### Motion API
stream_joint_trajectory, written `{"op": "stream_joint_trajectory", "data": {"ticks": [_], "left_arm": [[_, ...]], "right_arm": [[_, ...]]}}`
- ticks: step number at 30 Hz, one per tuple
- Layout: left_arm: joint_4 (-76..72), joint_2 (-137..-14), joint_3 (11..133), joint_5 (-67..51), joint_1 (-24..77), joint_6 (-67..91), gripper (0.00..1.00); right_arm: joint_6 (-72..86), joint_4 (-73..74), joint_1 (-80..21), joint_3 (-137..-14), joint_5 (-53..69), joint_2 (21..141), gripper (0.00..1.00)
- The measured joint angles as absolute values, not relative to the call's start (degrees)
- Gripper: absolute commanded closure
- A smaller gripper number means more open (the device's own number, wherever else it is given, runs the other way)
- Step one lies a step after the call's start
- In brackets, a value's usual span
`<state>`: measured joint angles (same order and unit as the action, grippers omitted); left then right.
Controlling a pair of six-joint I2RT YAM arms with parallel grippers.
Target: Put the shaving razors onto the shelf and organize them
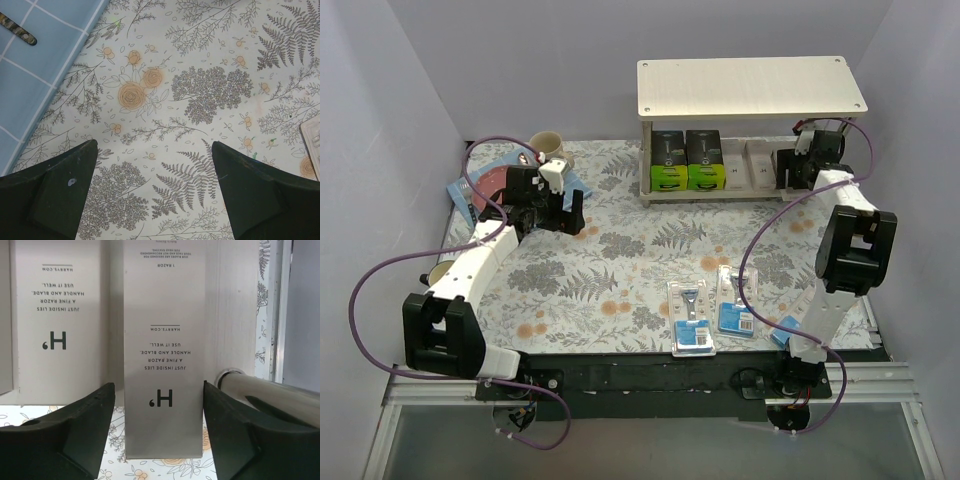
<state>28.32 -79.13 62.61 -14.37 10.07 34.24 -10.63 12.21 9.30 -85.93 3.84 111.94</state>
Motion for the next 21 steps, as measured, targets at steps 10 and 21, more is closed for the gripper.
{"op": "stream_joint_trajectory", "data": {"ticks": [10, 21], "left_arm": [[28.3, -80.3, 62.6, -14.9, 10.1, 34.4, 0.02], [27.8, -80.2, 62.4, -15.8, 10.1, 34.9, 0.02]], "right_arm": [[-10.3, 11.9, 9.0, -84.2, 3.4, 109.5, 0.18], [-8.4, 12.9, 15.4, -73.3, 1.0, 95.4, 0.69]]}}
